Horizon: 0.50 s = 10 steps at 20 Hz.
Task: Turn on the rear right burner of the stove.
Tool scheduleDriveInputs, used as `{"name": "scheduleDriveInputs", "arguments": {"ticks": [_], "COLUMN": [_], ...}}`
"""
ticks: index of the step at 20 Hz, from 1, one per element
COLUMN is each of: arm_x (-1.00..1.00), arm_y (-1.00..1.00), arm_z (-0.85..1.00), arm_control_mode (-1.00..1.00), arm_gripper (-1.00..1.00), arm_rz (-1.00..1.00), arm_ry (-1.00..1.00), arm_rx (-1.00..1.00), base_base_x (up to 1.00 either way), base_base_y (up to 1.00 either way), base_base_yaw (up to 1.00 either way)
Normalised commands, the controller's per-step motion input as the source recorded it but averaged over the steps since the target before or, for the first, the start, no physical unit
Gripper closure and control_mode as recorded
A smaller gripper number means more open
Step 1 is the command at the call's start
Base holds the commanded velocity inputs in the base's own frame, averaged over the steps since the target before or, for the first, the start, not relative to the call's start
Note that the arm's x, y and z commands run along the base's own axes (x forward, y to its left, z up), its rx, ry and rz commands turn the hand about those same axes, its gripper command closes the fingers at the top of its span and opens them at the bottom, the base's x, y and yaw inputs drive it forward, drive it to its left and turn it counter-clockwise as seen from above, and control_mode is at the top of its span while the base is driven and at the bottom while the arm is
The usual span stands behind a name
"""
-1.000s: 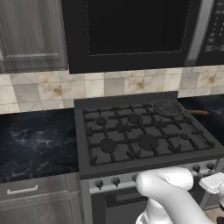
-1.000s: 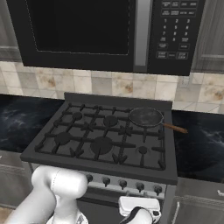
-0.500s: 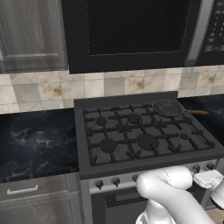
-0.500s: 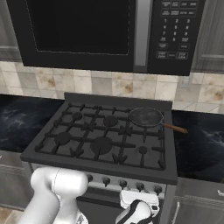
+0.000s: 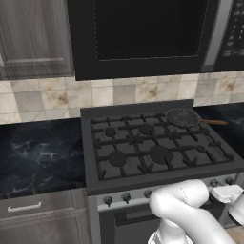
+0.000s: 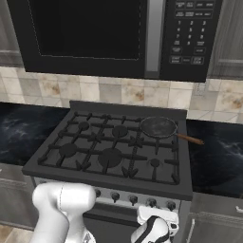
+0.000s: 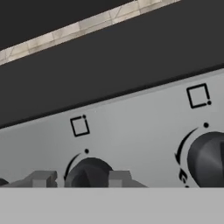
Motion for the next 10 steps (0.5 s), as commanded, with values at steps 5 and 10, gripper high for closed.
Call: {"name": "scheduleDriveInputs", "arguments": {"ticks": [5, 10], "arm_x": [0.15, 0.20], "arm_y": [0.00, 0.00], "arm_z": [-0.28, -0.20], "arm_control_mode": [-1.00, -1.00], "arm_gripper": [-1.00, 1.00], "arm_rz": [0.00, 0.00], "arm_ry": [0.00, 0.01], "arm_rx": [0.00, 0.00], "base_base_x": [0.00, 0.00], "base_base_y": [0.00, 0.00], "base_base_yaw": [0.00, 0.00]}}
